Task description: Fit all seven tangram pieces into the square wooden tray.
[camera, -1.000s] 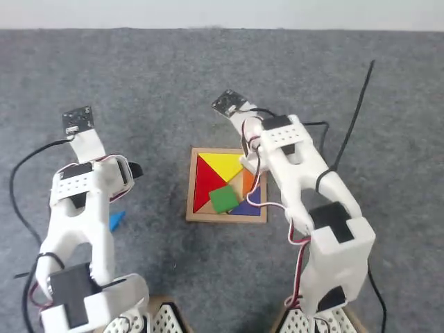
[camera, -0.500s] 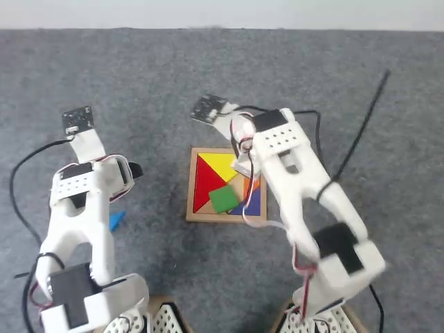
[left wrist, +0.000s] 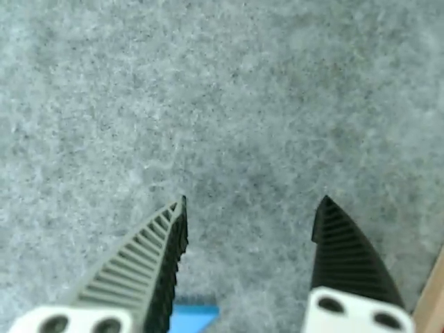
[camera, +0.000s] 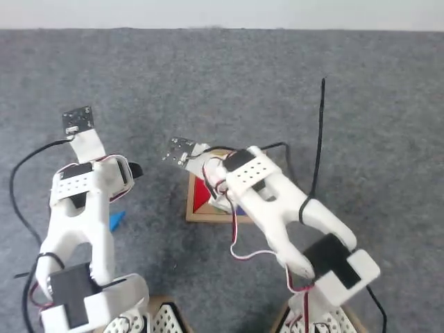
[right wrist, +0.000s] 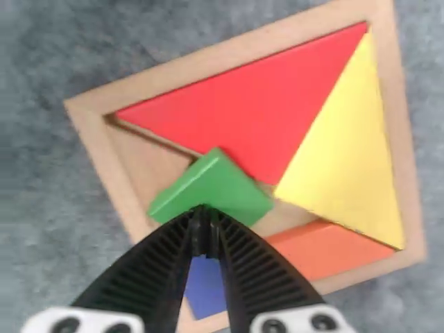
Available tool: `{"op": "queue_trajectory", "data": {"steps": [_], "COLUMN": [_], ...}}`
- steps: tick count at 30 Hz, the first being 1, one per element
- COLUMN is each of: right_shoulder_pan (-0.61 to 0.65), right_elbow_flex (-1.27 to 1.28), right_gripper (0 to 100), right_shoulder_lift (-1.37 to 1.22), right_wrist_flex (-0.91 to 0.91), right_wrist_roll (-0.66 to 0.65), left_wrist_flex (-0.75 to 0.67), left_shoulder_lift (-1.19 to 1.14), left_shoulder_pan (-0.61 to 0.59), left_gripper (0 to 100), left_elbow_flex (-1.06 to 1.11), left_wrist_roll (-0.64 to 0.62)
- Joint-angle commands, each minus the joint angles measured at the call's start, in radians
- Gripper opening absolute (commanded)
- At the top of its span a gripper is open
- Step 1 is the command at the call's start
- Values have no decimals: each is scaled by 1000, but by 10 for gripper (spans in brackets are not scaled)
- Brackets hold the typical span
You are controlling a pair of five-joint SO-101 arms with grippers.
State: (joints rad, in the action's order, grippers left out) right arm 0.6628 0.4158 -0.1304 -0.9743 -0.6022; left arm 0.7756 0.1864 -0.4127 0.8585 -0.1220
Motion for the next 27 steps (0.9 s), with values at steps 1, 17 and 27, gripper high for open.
{"op": "queue_trajectory", "data": {"steps": [1,17,27], "right_shoulder_pan": [-19,-81,137], "right_elbow_flex": [-26,-173,-146], "right_gripper": [12,12,12], "right_shoulder_lift": [-58,-7,65], "right_wrist_flex": [-1,-176,-186], "right_wrist_roll": [-34,-172,-38], "left_wrist_flex": [5,5,5], "left_shoulder_lift": [51,51,51], "left_shoulder_pan": [5,6,5], "left_gripper": [272,272,272], "left_elbow_flex": [-5,-5,-5], "left_wrist_roll": [6,6,6]}}
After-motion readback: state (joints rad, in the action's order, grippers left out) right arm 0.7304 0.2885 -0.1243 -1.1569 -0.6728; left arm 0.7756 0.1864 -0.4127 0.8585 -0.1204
